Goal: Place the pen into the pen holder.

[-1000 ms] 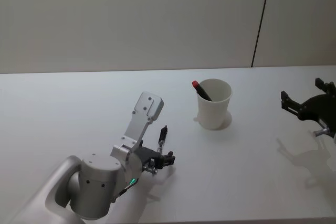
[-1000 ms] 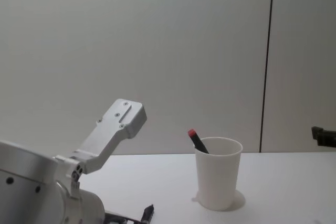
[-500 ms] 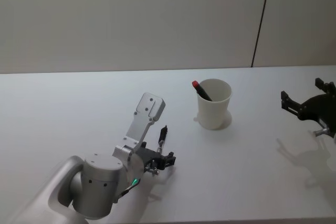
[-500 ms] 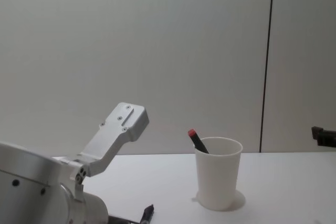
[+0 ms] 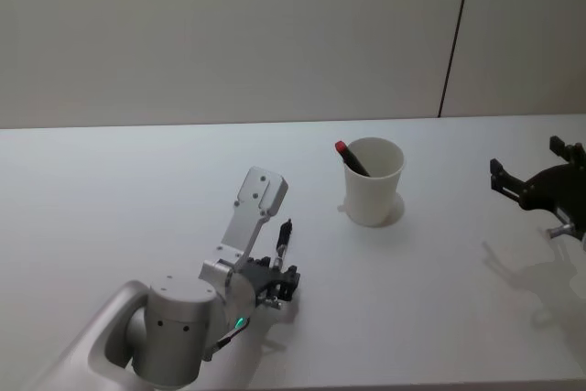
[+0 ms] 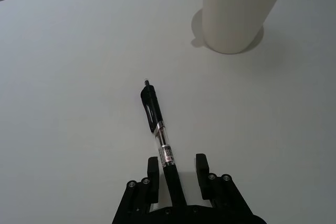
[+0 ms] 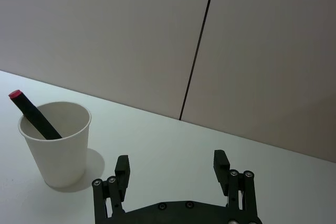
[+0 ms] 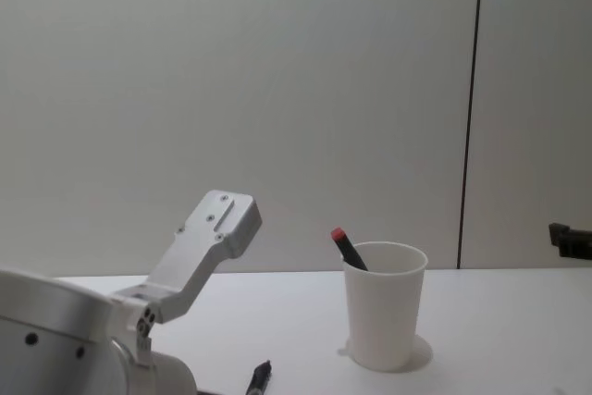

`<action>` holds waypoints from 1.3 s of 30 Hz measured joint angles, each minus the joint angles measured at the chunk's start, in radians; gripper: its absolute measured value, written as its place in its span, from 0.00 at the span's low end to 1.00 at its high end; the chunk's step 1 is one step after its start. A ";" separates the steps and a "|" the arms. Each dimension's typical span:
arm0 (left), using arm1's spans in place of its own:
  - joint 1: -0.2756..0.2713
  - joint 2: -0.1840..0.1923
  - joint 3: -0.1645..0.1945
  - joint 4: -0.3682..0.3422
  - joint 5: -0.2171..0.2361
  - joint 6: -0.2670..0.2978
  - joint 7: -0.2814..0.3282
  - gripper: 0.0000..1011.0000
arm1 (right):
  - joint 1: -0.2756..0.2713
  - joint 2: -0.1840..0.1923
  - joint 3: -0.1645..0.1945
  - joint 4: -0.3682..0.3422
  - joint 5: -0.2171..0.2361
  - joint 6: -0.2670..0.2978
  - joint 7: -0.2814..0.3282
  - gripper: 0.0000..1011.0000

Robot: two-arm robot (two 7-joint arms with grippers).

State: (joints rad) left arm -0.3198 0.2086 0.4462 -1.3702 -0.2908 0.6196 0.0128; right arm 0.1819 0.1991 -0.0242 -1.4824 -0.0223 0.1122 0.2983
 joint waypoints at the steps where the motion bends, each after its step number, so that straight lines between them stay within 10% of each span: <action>1: 0.002 -0.002 0.000 0.002 -0.005 -0.003 0.004 0.43 | 0.000 0.000 0.000 0.000 0.000 0.000 0.000 0.99; 13: 0.020 -0.012 0.001 0.015 -0.037 -0.021 0.034 0.14 | 0.000 0.000 0.000 0.000 0.000 0.000 0.000 0.99; 39: 0.070 0.024 -0.021 -0.060 -0.006 -0.135 0.065 0.13 | 0.000 0.000 0.000 0.000 0.000 0.000 0.000 0.99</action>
State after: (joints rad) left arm -0.2496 0.2323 0.4250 -1.4300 -0.2968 0.4847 0.0776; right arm 0.1819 0.1991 -0.0242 -1.4824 -0.0224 0.1122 0.2983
